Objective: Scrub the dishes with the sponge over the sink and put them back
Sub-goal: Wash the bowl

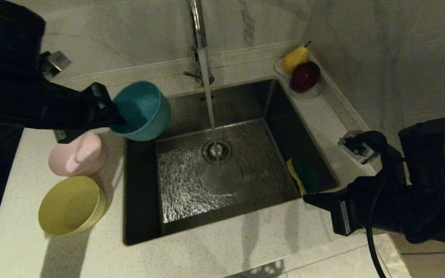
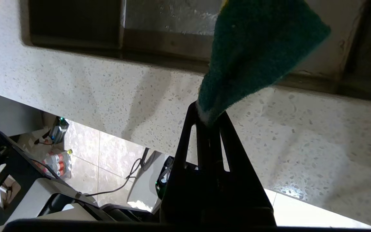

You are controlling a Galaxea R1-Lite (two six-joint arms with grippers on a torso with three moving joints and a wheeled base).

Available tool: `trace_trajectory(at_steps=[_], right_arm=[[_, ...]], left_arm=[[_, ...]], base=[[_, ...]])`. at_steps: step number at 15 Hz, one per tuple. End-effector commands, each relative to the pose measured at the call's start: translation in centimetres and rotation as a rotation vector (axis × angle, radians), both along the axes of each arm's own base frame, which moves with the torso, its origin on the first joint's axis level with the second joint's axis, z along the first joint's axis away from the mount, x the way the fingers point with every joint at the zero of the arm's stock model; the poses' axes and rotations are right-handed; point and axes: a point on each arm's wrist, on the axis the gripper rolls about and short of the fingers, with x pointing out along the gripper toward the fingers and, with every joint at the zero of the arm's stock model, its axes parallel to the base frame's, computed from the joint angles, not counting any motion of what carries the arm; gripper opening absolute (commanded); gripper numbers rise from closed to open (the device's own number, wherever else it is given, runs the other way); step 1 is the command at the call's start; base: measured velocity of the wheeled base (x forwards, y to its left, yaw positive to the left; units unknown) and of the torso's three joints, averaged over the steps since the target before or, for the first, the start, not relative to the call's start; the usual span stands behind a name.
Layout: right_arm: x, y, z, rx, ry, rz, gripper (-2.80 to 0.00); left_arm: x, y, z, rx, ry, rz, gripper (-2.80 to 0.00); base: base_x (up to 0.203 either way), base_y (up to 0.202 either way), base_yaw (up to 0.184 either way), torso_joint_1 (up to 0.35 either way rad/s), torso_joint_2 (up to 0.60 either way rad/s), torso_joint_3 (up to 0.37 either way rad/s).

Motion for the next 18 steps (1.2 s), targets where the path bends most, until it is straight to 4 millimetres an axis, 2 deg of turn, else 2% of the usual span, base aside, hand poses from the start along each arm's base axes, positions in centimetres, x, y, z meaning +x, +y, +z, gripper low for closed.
trace_trajectory(at_steps=[1, 4, 9, 11, 16, 18], right_arm=[[-0.4, -0.3, 0.4, 0.013, -0.014, 0.001, -2.80], [-1.1, -0.4, 0.7, 0.021, -0.025, 0.014, -2.80], [-3.1, -0.6, 1.8, 0.050, -0.067, 0.066, -2.80], [-3.2, -0.7, 1.7, 0.049, -0.066, 0.066, -2.80], [-4.0, -1.0, 2.3, 0.070, -0.087, 0.080, -2.80], [-4.1, -1.0, 2.3, 0.070, -0.087, 0.080, -2.80]], left_arm=[[3.4, -3.5, -3.4, 0.061, 0.087, -0.017, -2.80], [4.5, -5.8, -4.0, 0.045, 0.076, -0.018, -2.80], [7.0, -8.6, -6.4, 0.064, 0.049, 0.054, -2.80], [7.7, -9.8, -6.6, 0.057, 0.033, 0.066, -2.80], [8.5, -11.2, -7.2, 0.075, 0.014, 0.104, -2.80], [8.4, -11.2, -7.1, 0.066, 0.014, 0.109, -2.80]], base=[[0.000, 0.000, 0.000, 0.000, 0.00, 0.000], [0.000, 0.000, 0.000, 0.000, 0.00, 0.000], [0.000, 0.000, 0.000, 0.000, 0.00, 0.000], [0.000, 0.000, 0.000, 0.000, 0.00, 0.000], [0.000, 0.000, 0.000, 0.000, 0.00, 0.000], [0.000, 0.000, 0.000, 0.000, 0.00, 0.000]])
